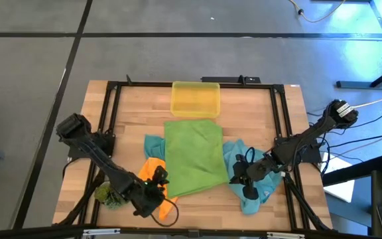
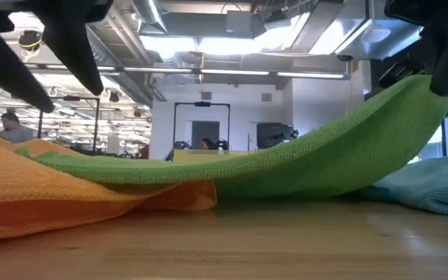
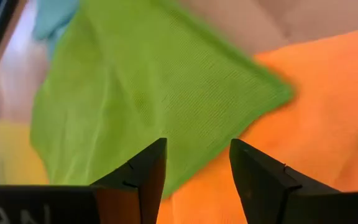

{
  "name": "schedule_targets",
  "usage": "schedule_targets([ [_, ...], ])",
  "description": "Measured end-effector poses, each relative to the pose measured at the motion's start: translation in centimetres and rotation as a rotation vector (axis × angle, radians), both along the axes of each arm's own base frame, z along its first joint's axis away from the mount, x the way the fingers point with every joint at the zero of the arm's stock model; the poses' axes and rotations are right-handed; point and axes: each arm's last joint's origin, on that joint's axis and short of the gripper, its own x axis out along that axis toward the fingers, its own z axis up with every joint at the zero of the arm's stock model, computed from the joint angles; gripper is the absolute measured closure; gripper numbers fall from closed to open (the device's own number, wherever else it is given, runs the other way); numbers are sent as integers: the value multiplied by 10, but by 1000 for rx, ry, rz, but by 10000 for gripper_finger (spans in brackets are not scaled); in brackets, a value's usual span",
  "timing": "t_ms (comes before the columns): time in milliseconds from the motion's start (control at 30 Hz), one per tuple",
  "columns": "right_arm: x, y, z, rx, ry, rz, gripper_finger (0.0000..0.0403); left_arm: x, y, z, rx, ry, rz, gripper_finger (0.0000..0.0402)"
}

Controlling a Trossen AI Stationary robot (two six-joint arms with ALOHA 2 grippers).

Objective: Fold microfiber towels
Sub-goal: Fold the green microfiber cloth

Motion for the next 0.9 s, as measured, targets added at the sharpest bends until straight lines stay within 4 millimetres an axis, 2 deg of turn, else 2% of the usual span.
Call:
schedule_targets([
  [100, 0, -1, 0, -2, 0, 1, 398, 3, -4, -10, 51, 59, -77, 233],
  [367, 1, -1, 0, -6, -1, 1, 398, 8, -7, -37, 196, 119, -138, 233],
  [667, 1, -1, 0, -9, -2, 4, 397, 13, -9, -38, 262, 61, -150, 233],
  [900, 1, -1, 0, -2, 1, -4, 397, 19, -14, -33, 238, -9, -147, 233],
])
